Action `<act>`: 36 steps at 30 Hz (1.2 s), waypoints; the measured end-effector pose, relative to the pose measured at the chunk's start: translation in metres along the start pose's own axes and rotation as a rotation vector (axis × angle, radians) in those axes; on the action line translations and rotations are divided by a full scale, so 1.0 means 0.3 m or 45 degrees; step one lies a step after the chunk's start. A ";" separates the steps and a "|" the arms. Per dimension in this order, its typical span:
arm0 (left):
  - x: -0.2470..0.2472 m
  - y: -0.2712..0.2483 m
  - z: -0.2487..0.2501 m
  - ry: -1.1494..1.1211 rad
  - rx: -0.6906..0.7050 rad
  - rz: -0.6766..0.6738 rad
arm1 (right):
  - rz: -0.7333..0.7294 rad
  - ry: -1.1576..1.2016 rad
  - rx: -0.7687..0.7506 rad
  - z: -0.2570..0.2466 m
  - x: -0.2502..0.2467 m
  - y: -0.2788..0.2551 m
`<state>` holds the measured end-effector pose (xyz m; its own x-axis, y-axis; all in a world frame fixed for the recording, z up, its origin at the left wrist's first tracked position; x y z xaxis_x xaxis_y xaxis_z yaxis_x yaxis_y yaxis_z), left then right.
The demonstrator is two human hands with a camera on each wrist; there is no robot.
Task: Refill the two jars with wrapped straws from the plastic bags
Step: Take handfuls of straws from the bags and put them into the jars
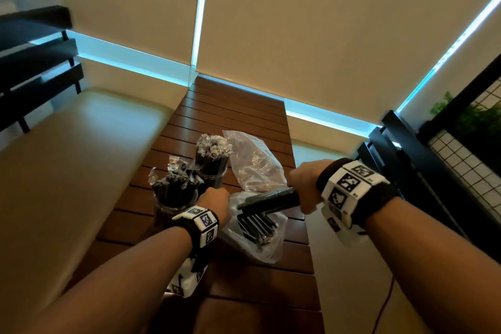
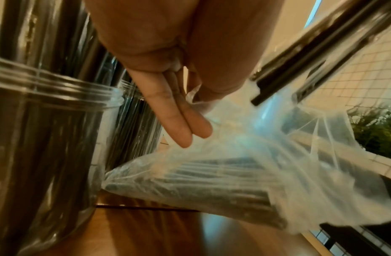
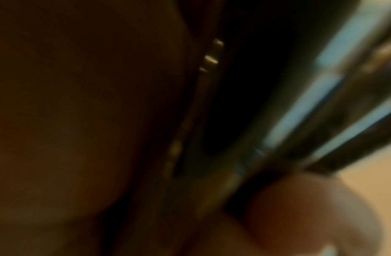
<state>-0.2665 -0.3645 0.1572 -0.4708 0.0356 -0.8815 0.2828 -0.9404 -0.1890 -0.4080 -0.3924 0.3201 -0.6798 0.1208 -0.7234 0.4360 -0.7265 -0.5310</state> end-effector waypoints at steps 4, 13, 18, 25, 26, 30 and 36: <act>0.008 -0.016 -0.028 0.072 -0.007 -0.072 | 0.085 0.153 -0.024 0.044 -0.056 -0.021; -0.186 -0.091 0.004 -0.645 0.202 0.118 | 0.743 1.154 0.023 -0.060 0.010 0.107; -0.425 -0.128 -0.068 -1.460 0.125 0.366 | 0.973 1.421 -0.024 -0.181 -0.013 0.138; -0.650 -0.180 -0.114 -1.655 0.129 0.706 | 1.020 1.565 -0.153 -0.373 -0.103 0.172; -0.664 -0.191 -0.107 -1.527 0.188 0.791 | 1.019 1.594 -0.145 -0.387 -0.111 0.179; -0.707 -0.247 -0.080 -1.183 0.384 1.030 | 1.028 1.686 -0.169 -0.407 -0.134 0.187; -0.794 -0.268 -0.108 -0.906 0.507 1.118 | 1.081 1.671 -0.194 -0.420 -0.146 0.179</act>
<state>-0.1500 -0.2865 0.3681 -0.6385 -0.7478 -0.1819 0.5193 -0.5930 0.6154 -0.2803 -0.3514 0.2677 0.7174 0.2684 -0.6429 0.5183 -0.8222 0.2351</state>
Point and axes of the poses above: each hand's wrist, its own y-axis towards the middle knuckle, its own x-axis out of the palm, z = x × y, the point moved 5 cm from there along y, towards the middle knuckle, and after that the axes turned 6 degrees about z, right-handed, at the moved point
